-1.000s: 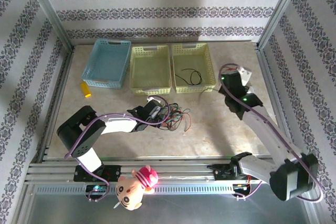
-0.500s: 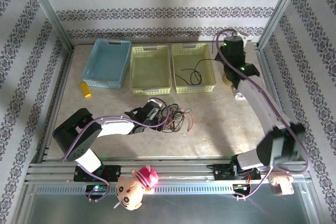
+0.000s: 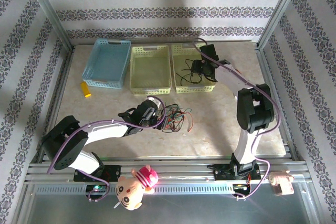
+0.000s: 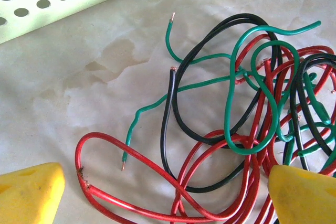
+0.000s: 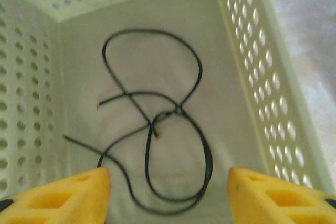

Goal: Untangle the cables

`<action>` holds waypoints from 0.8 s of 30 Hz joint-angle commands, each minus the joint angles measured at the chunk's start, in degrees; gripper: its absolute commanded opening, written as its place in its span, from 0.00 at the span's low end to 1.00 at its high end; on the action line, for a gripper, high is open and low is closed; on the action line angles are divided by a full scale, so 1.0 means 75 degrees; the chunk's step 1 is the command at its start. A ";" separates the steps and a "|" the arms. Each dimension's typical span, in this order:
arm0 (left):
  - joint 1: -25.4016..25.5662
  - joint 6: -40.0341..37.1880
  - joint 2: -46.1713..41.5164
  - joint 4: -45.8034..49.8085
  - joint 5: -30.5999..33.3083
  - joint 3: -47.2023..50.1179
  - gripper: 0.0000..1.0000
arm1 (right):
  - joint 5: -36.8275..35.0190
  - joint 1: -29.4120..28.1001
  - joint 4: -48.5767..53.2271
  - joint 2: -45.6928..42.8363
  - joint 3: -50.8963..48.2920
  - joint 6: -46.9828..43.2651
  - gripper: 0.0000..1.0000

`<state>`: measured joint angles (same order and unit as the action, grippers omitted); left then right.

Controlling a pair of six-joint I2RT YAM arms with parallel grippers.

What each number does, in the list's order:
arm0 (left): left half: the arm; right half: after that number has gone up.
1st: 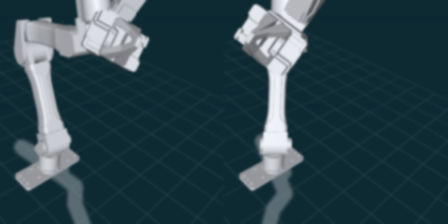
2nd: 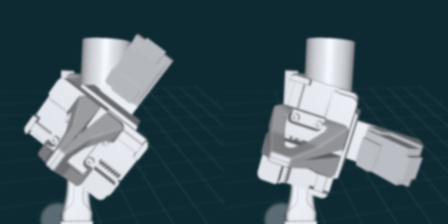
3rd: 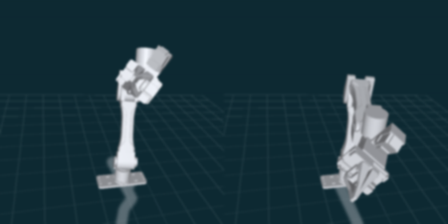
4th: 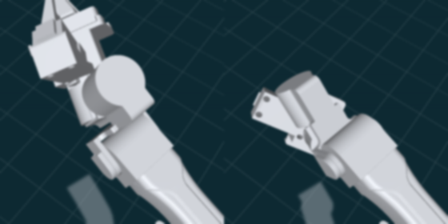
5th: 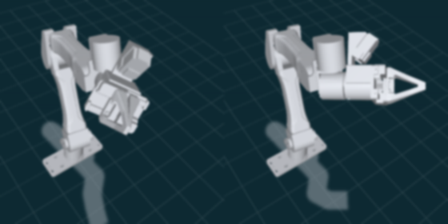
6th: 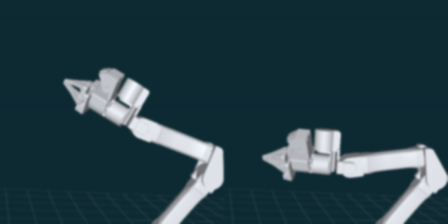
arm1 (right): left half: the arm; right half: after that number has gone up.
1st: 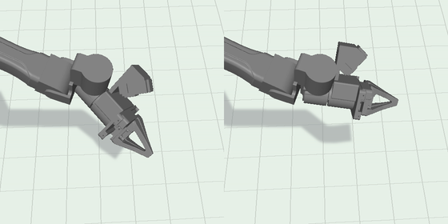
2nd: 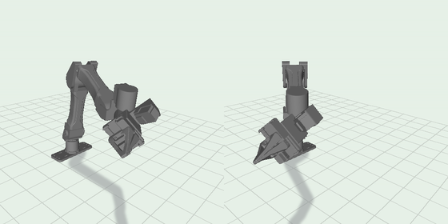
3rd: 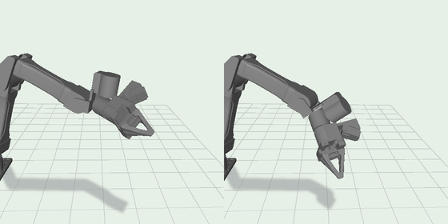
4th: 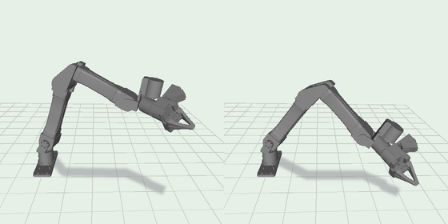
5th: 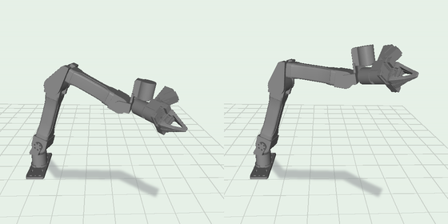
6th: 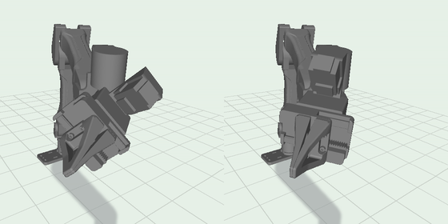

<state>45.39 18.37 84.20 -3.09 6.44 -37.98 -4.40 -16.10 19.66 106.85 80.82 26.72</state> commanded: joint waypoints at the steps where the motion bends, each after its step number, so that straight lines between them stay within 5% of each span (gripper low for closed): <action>1: 0.0101 -0.0076 -0.0074 -0.0157 0.0148 0.0118 0.99 | -0.0087 -0.0301 0.0040 -0.1084 -0.0638 -0.0051 0.61; 15: 0.0113 -0.0240 0.0299 -0.0434 -0.0037 -0.0081 0.99 | 0.2087 -0.2500 0.1033 -0.3091 -0.3699 -0.0722 0.48; 24: 0.0113 -0.0202 0.0570 -0.0478 0.0009 -0.0325 1.00 | 0.3953 -0.2768 0.1023 -0.3076 -0.4313 -0.1103 0.40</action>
<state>45.39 17.89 87.53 -5.08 6.22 -38.72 18.15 -36.75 27.64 82.76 49.19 20.38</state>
